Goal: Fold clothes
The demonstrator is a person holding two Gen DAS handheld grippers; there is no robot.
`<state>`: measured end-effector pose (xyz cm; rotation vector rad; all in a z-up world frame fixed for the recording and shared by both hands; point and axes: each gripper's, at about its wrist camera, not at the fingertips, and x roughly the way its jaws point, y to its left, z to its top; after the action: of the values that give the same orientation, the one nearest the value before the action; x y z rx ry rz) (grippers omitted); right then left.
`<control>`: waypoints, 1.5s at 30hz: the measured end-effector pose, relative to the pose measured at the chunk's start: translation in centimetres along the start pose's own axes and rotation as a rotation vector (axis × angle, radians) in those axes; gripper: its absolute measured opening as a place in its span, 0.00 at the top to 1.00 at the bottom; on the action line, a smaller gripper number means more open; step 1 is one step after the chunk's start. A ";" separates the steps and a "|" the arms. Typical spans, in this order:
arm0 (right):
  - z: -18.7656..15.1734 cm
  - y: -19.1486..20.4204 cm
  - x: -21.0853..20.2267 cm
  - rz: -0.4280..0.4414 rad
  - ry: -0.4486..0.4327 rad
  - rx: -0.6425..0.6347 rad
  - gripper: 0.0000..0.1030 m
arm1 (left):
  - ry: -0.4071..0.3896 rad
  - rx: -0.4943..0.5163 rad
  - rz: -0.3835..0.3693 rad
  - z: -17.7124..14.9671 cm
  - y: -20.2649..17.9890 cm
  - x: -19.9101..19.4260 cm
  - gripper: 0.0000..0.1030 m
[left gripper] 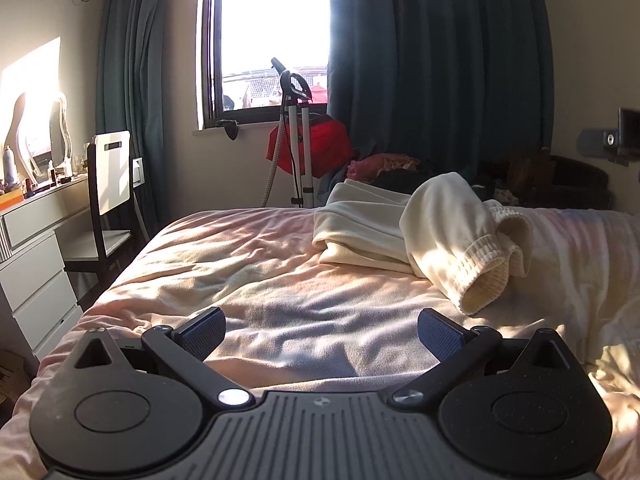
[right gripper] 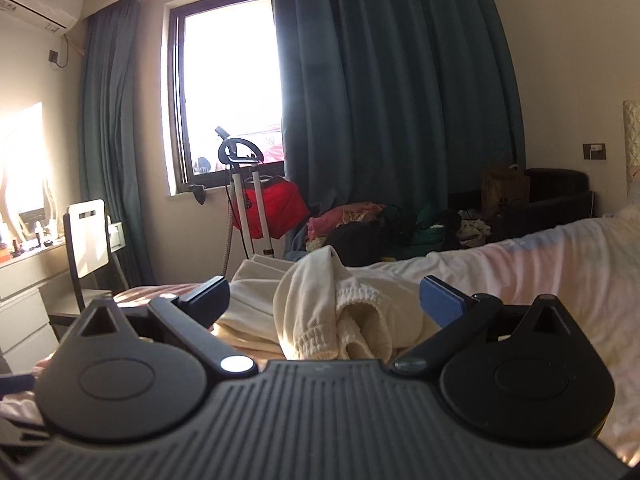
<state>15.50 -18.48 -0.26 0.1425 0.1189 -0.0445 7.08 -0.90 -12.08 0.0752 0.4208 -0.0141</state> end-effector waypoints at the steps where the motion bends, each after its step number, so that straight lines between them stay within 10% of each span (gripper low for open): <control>1: 0.7 0.1 0.1 0.005 -0.002 -0.001 0.00 | 0.008 0.007 0.007 -0.2 -0.2 0.1 0.00; 22: -1.1 -3.8 -2.1 0.041 0.144 0.085 0.00 | 0.074 0.036 -0.064 -2.4 -3.0 2.8 0.00; 36: -3.7 -7.4 0.7 0.017 0.278 0.219 0.00 | 0.095 0.092 -0.019 1.1 -8.5 13.8 0.04; 45: -5.0 -9.6 2.2 0.002 0.324 0.302 0.00 | 0.062 0.057 -0.151 2.2 -14.5 19.7 0.08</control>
<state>16.60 -27.33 -6.75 0.4514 0.4359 -0.0372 25.56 -15.51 -19.12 0.1002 0.4869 -0.1727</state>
